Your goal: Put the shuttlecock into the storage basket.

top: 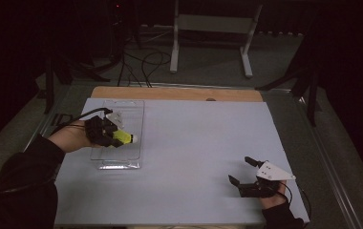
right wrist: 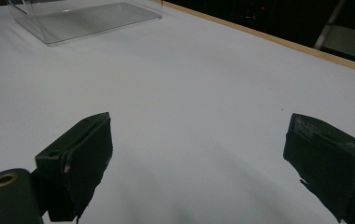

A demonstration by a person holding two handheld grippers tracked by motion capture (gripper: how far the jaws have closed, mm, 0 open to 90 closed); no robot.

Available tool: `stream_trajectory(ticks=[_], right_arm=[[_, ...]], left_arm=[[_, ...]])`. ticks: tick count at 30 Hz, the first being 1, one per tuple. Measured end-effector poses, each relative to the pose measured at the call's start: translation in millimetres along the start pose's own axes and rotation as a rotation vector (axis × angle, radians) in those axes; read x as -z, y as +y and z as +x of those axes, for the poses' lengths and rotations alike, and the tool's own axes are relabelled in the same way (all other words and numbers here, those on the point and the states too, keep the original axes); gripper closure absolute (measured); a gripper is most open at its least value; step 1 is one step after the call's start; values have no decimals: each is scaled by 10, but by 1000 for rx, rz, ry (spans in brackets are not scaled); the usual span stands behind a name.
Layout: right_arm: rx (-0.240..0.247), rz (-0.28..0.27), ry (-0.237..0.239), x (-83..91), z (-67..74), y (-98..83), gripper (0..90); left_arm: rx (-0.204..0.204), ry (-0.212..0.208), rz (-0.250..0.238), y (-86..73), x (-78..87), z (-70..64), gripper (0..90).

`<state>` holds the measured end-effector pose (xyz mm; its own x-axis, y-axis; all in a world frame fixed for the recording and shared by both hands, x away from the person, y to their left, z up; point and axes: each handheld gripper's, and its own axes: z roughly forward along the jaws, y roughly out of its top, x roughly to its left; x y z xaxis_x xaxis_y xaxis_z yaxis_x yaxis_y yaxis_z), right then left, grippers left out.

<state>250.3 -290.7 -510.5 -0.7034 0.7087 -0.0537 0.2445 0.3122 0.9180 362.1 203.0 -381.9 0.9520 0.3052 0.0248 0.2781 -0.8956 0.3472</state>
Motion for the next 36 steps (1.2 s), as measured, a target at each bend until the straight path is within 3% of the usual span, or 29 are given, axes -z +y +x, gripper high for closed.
stream_trajectory(ticks=[17,30,36], right_arm=[[-6,0,1,-1,0,-2,81],[-6,3,3,-3,-1,-4,80],[-5,5,3,-3,-3,-5,81]], left_arm=[[-5,-41,46,-81,-281,-10,891],[10,-80,95,-78,-447,-1,890],[30,-75,128,-63,-509,9,887]])
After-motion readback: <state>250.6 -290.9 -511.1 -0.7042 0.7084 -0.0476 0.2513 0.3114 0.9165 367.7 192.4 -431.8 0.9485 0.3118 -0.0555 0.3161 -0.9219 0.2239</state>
